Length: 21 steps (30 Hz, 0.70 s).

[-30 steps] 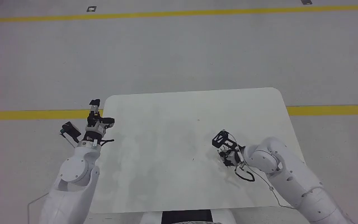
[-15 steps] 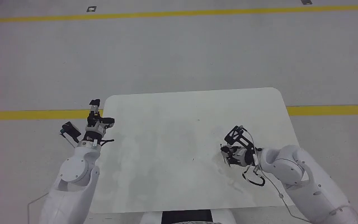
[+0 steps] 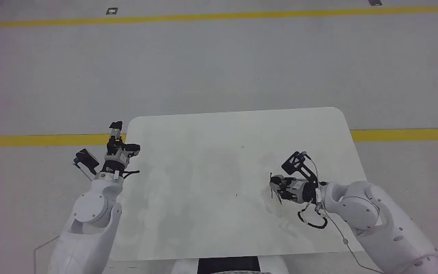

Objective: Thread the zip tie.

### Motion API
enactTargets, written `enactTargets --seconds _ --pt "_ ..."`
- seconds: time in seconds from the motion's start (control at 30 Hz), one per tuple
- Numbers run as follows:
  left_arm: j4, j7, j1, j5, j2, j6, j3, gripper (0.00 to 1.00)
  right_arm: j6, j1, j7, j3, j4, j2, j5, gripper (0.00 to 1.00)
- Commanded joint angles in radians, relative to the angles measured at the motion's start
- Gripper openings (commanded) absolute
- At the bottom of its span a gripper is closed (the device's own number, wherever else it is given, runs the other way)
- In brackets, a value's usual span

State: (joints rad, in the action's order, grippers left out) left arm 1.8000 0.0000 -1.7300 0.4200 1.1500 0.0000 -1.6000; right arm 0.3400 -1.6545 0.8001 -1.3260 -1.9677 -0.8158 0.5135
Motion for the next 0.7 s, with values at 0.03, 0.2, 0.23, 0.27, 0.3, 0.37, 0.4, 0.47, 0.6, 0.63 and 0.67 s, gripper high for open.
enactTargets --seconds 0.03,0.2,0.23,0.27,0.3,0.37,0.4,0.47,0.6,0.63,0.67 --pt "0.000 0.000 0.000 0.000 0.000 0.000 0.000 1.00 0.000 0.000 0.000 0.000 0.000 0.000 0.000 0.00" --pt "0.000 0.000 0.000 0.000 0.000 0.000 0.000 1.00 0.000 -0.010 -0.057 0.006 0.002 -0.004 -0.033 0.00" --pt "0.000 0.000 0.000 0.000 0.000 0.000 0.000 1.00 0.000 -0.018 -0.083 0.011 0.005 -0.006 -0.049 0.00" --pt "-0.001 0.000 0.001 0.001 0.000 -0.001 0.001 1.00 0.000 -0.029 -0.128 0.014 0.007 -0.008 -0.075 0.00" --pt "0.000 -0.001 0.003 0.009 0.002 -0.014 0.007 1.00 0.000 -0.040 -0.170 0.014 0.013 -0.009 -0.087 0.00" --pt "0.005 -0.020 -0.002 0.038 0.006 -0.053 0.024 1.00 0.000 -0.062 -0.246 0.015 0.017 -0.010 -0.110 0.00" --pt "0.013 -0.035 -0.009 0.058 0.009 -0.072 0.038 1.00 0.000 -0.076 -0.307 0.014 0.018 -0.011 -0.130 0.00" --pt "0.025 -0.070 -0.021 0.064 0.011 -0.096 0.058 1.00 0.000 -0.098 -0.385 0.016 0.018 -0.011 -0.160 0.00" --pt "0.045 -0.134 -0.037 0.065 0.016 -0.121 0.109 1.00 0.000 -0.133 -0.545 0.018 0.018 -0.010 -0.235 0.00" --pt "0.048 -0.162 -0.040 0.050 0.016 -0.134 0.127 1.00 0.000 -0.143 -0.581 0.023 0.023 -0.009 -0.257 0.00" --pt "0.048 -0.175 -0.042 0.042 0.017 -0.144 0.138 1.00 0.000 -0.146 -0.594 0.028 0.023 -0.009 -0.270 0.00"
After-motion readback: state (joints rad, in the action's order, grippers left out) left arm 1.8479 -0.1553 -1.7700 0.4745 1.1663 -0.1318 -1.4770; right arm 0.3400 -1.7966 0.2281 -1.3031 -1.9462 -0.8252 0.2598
